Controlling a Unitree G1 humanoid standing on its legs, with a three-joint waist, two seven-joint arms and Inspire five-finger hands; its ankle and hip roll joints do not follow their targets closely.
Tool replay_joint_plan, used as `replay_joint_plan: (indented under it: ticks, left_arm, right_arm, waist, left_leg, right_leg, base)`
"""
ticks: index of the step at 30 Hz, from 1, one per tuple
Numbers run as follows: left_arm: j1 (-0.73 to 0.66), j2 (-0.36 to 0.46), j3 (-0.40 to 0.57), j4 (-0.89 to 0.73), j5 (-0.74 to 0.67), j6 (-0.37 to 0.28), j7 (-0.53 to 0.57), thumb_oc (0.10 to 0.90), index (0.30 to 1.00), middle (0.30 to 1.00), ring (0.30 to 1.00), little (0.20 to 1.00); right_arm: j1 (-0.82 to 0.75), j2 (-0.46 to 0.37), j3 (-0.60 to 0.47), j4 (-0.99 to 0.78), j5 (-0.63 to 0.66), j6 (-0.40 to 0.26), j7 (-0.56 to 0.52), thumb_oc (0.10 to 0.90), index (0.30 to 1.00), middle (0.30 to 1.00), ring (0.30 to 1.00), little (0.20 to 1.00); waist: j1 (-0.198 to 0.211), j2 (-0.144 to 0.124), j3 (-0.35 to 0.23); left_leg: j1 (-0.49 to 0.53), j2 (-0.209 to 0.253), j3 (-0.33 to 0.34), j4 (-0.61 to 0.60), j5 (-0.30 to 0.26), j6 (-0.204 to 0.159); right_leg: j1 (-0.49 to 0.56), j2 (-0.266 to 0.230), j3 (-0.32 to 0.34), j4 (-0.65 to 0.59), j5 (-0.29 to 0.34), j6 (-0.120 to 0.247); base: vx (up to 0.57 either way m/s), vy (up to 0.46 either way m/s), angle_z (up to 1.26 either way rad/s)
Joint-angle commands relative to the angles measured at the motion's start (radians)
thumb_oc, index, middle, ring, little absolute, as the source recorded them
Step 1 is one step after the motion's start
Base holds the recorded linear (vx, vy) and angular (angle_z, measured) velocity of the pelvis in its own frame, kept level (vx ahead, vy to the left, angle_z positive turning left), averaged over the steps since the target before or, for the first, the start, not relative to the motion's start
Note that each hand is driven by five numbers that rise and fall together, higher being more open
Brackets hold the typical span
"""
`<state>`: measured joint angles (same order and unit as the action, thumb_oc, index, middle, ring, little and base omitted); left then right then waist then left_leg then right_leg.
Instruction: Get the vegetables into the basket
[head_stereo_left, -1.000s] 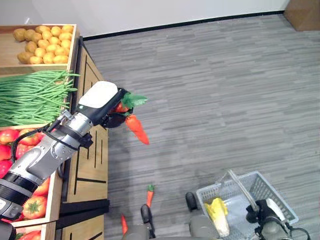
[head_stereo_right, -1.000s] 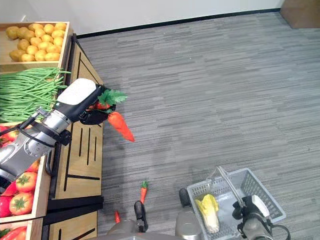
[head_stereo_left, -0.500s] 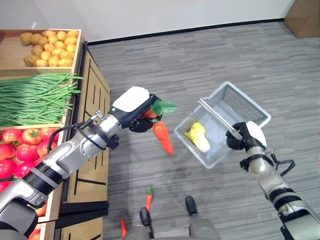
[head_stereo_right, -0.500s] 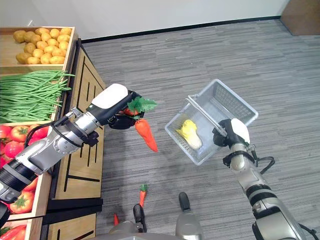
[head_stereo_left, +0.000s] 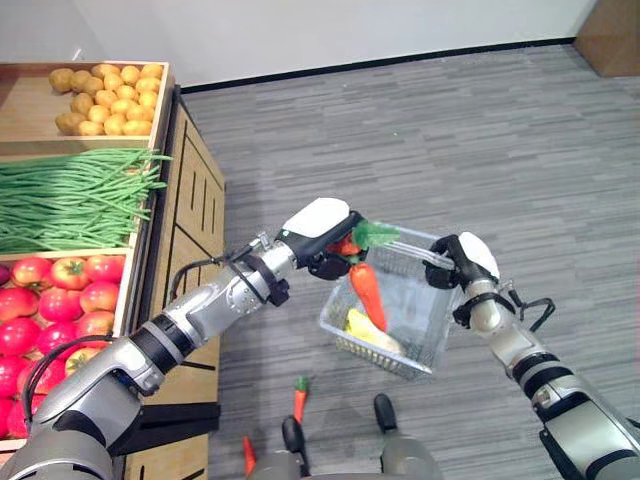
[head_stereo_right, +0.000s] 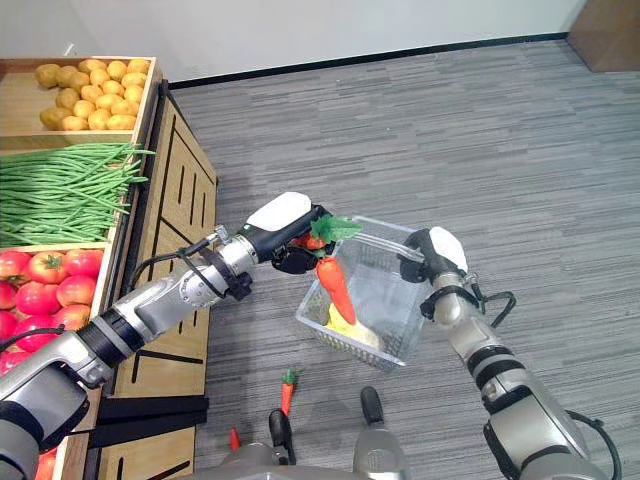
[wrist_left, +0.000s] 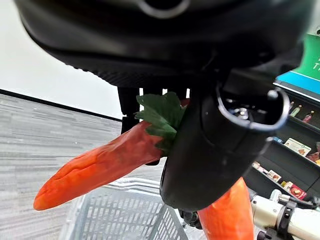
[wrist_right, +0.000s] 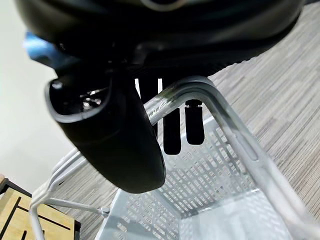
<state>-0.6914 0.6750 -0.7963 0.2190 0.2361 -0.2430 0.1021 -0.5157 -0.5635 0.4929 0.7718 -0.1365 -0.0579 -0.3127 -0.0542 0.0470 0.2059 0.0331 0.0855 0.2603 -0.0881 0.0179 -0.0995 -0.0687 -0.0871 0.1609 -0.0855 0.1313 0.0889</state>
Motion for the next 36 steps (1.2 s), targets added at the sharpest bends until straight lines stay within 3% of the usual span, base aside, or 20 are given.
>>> replay_joint_plan:
  ticks: [1,8,22,28,35,36]
  left_arm:
    - [-0.137,-0.019,-0.010,0.061,0.026,-0.028,0.035,0.400,0.300,0.300,0.300,0.300]
    - [-0.096,-0.044,-0.012,0.105,0.091,-0.007,0.030,0.400,0.300,0.300,0.300,0.300]
    - [-0.079,-0.088,0.021,0.223,0.196,0.046,0.075,0.400,0.300,0.300,0.300,0.300]
    - [-0.029,-0.153,0.098,0.322,0.198,0.097,0.123,0.400,0.300,0.300,0.300,0.300]
    - [-0.010,-0.193,0.120,0.399,0.219,0.125,0.158,0.400,0.300,0.300,0.300,0.300]
    - [-0.006,-0.203,0.119,0.422,0.248,0.135,0.169,0.463,0.388,0.388,0.388,0.388]
  right_arm:
    - [-0.222,0.018,-0.012,-0.092,0.087,-0.104,-0.069,0.400,0.300,0.300,0.300,0.300]
    - [-0.207,0.073,0.009,-0.235,0.139,-0.118,-0.037,0.400,0.300,0.300,0.300,0.300]
    - [-0.192,0.092,0.029,-0.386,0.199,-0.125,0.006,0.400,0.300,0.300,0.300,0.300]
    - [-0.124,0.126,0.036,-0.520,0.277,-0.148,0.049,0.400,0.300,0.300,0.300,0.300]
    - [-0.087,0.146,0.072,-0.621,0.315,-0.171,0.078,0.400,0.300,0.300,0.300,0.300]
    - [-0.079,0.150,0.085,-0.649,0.328,-0.177,0.090,0.400,0.300,0.300,0.300,0.300]
  waist:
    - [0.014,-0.023,-0.107]
    - [0.002,-0.022,-0.111]
    - [-0.001,-0.033,-0.114]
    - [-0.005,-0.041,-0.108]
    - [-0.011,-0.046,-0.110]
    - [-0.012,-0.047,-0.110]
  left_leg:
    - [-0.045,0.023,-0.052,0.001,0.059,0.004]
    - [-0.033,0.022,-0.022,0.001,0.052,0.007]
    - [-0.031,0.021,-0.008,0.001,0.048,0.008]
    - [-0.033,0.024,0.000,0.001,0.052,0.009]
    - [-0.029,0.029,0.014,0.001,0.052,0.008]
    - [-0.029,0.031,0.019,0.001,0.053,0.007]
  right_leg:
    - [-0.004,-0.035,-0.073,0.005,-0.006,0.089]
    - [-0.011,-0.035,-0.049,0.006,0.001,0.094]
    - [-0.021,-0.039,-0.042,0.007,0.007,0.096]
    - [-0.029,-0.037,-0.037,0.008,0.012,0.094]
    - [-0.034,-0.033,-0.029,0.009,0.013,0.093]
    - [-0.036,-0.032,-0.029,0.010,0.014,0.092]
  base:
    - [0.00,0.001,-0.06]
    - [0.00,0.013,-0.03]
    - [0.00,0.003,-0.05]
    - [0.00,-0.008,-0.03]
    - [0.01,-0.007,-0.04]
    - [0.01,-0.016,-0.03]
